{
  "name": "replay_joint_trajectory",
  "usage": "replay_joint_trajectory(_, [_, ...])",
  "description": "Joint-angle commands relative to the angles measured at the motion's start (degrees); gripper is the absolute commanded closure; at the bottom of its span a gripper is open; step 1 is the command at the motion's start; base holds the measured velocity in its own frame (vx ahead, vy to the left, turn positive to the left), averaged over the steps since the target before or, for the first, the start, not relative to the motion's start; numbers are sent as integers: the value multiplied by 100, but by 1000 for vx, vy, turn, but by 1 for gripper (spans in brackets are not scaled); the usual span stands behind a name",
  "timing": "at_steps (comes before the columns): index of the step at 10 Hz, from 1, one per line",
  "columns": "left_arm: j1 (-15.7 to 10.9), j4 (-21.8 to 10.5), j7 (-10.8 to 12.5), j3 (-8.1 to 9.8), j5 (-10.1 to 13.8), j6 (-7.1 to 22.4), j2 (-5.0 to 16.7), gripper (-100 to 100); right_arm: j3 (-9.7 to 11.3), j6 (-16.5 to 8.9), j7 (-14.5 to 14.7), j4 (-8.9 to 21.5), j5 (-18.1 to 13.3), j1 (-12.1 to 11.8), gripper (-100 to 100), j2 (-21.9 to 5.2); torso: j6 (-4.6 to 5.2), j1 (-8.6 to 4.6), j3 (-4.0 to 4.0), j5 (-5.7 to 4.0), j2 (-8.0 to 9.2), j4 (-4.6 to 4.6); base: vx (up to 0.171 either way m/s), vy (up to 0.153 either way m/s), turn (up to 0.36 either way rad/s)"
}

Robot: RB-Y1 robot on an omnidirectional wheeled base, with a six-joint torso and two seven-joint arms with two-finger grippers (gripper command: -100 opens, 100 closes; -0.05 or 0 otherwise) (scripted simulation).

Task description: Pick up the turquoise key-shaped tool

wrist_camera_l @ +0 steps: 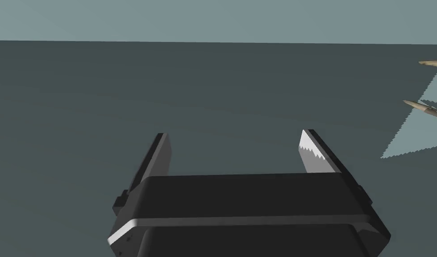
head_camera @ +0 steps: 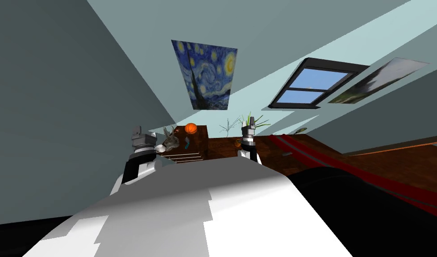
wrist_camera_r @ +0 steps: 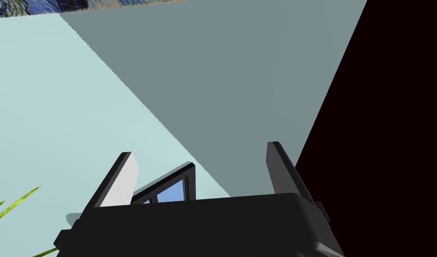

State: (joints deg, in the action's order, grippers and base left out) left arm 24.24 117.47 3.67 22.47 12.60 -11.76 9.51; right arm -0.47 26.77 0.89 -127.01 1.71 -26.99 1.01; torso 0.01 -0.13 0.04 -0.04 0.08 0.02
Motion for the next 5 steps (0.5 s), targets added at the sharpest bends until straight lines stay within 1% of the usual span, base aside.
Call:
replay_joint_trajectory(1, [-1,-286,182,286,257,286,6,-100,0,0,0,0,0,0,0,0,0,0,0,0,0,0,-3,-75,-306])
replay_joint_trajectory(2, [-1,-290,182,306,257,334,6,-100,0,0,0,0,0,0,0,0,-2,-9,1,-1,2,0,12,-56,-171])
replay_joint_trajectory(3, [-35,-519,313,529,436,562,33,-100,-1,0,0,0,0,-1,0,0,-3,-5,-1,-2,-2,0,18,-57,-297])
replay_joint_trajectory(4, [-66,-679,449,725,615,697,57,-100,0,0,0,0,0,0,0,0,-1,-4,-2,-1,-4,-1,19,-61,-417])
replay_joint_trajectory(5, [-66,-789,449,755,615,810,57,-100,0,0,0,0,0,0,0,0,1,-4,-4,-1,-6,-1,21,-36,-142])
